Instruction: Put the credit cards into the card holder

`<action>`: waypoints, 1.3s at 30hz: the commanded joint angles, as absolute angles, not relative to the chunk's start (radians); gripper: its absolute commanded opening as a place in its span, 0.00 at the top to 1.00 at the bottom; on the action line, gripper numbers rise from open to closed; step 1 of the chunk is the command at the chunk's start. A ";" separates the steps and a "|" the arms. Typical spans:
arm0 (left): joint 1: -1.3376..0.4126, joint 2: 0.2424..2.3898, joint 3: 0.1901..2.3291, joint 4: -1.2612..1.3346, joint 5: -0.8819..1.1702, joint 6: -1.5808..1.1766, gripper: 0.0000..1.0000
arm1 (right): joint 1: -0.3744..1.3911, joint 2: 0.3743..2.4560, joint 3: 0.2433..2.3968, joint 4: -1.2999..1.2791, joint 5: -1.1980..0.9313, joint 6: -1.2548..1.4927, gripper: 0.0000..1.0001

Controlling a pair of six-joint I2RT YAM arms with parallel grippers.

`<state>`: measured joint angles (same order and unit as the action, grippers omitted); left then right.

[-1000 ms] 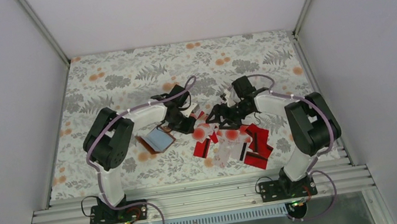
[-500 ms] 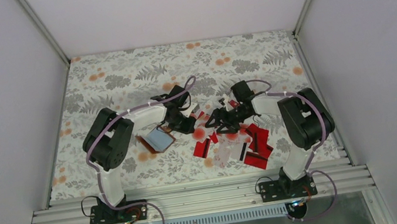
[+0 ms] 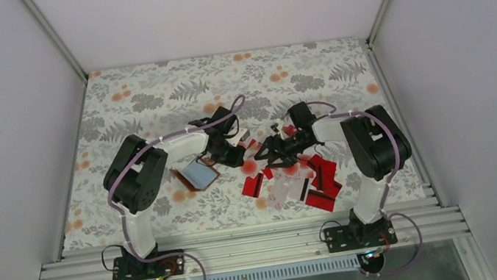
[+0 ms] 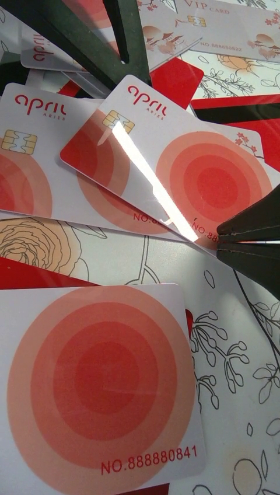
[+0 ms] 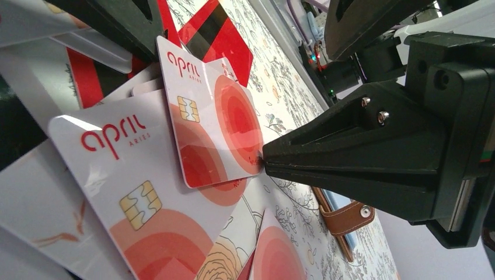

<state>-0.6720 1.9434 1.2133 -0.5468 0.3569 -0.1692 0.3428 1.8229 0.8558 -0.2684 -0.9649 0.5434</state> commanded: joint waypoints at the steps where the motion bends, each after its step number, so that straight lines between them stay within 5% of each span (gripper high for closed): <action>1: -0.680 1.983 1.171 -0.566 0.327 -0.169 0.96 | 0.345 1.861 0.856 -0.257 -0.918 0.509 0.31; 26: -0.680 1.990 1.178 -0.568 0.325 -0.166 0.96 | 0.361 1.824 0.924 -0.349 -0.882 0.490 0.79; 39: -0.680 1.988 1.183 -0.572 0.324 -0.163 0.96 | 0.382 1.861 0.957 -0.340 -0.876 0.504 0.86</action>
<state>-0.6712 1.9434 1.2129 -0.5434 0.3599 -0.1692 0.3660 1.8278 0.9218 -0.3557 -0.8639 0.5045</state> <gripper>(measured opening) 0.041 0.160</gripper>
